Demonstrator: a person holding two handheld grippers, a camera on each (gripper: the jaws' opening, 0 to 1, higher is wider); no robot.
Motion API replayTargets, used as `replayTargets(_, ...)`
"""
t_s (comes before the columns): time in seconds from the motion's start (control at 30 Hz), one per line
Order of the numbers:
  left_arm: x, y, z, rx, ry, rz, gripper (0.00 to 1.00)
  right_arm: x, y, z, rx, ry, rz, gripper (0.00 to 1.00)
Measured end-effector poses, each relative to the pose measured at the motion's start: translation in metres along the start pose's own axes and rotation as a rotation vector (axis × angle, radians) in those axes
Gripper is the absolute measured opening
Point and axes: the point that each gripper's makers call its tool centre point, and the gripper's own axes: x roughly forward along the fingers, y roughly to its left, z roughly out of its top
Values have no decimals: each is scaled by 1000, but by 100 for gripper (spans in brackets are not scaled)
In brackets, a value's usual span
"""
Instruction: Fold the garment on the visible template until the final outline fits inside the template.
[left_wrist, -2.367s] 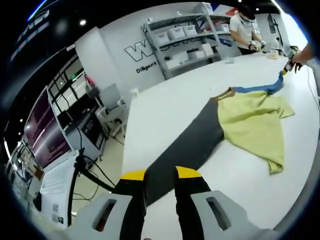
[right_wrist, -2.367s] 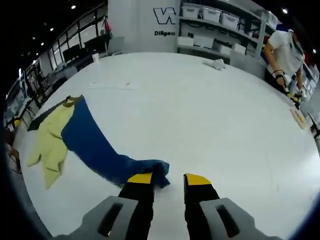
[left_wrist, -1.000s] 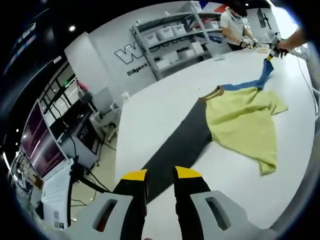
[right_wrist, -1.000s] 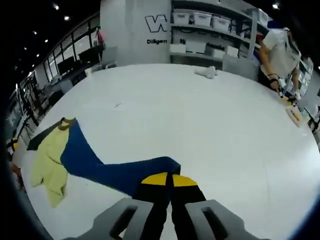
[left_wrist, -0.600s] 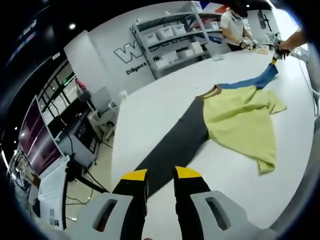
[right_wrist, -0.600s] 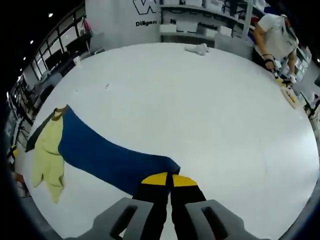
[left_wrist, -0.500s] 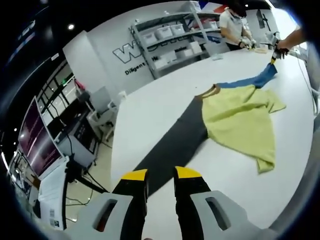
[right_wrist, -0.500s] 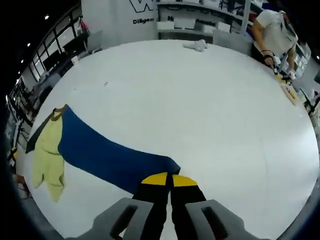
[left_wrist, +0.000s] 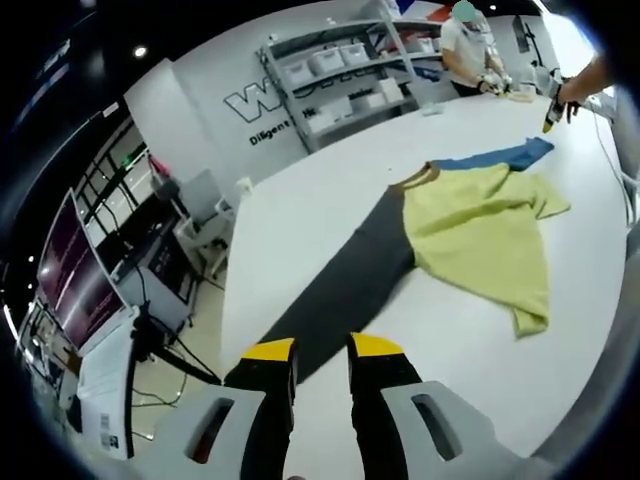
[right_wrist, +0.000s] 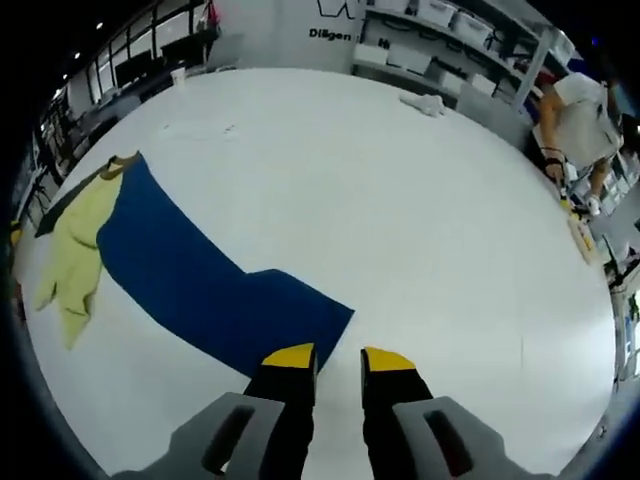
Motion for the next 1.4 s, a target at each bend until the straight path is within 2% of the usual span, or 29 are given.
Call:
replayTargets(0.13,4,-10,2,4,-3,-14,19,2,15,-10,-8,8,49,9)
replayTargets(0.3,5,-18,4,3,-8,-32,19,10,20,-17,-49,4,28,11)
replayTargets(0.33,5,-19,4,5,-9,-34,19,11,20,-14,-61,-8,24,9)
replayTargets(0.4,3,-21,4,14,-7,-40,19,13,28,-4,-131,-74,43,6)
replayTargets(0.43,3,-20,3,18,-5,-41,19,14,31,-5,-157,-69,41,5)
replayTargets(0.53,1,-18,-1,19,5,-36,19,18,43,-7,-148,-69,88,4)
replayTargets(0.6,0,-17,-3,16,12,-32,19,23,44,-15,-152,-28,95,3)
replayTargets(0.63,-1,-17,-3,14,13,-31,19,22,45,-8,-133,-83,96,0)
replayTargets(0.67,-1,-16,-4,12,15,-29,19,19,43,-16,-134,-39,99,0)
replayTargets(0.83,2,-20,-4,16,13,-40,19,13,42,-24,-137,-35,100,0)
replayTargets(1.0,10,-30,-1,7,1,-58,19,2,49,-41,-125,10,125,0)
replayTargets(1.07,12,-35,2,4,-8,-69,19,0,52,-46,-142,27,127,0)
replayTargets(1.13,13,-40,4,5,-15,-83,19,-3,50,-46,-173,37,97,0)
replayTargets(1.27,13,-46,6,23,-29,-114,20,-13,56,-40,-145,-8,101,8)
replayTargets(1.4,12,-49,3,20,-35,-140,21,-23,65,-36,-158,-36,108,11)
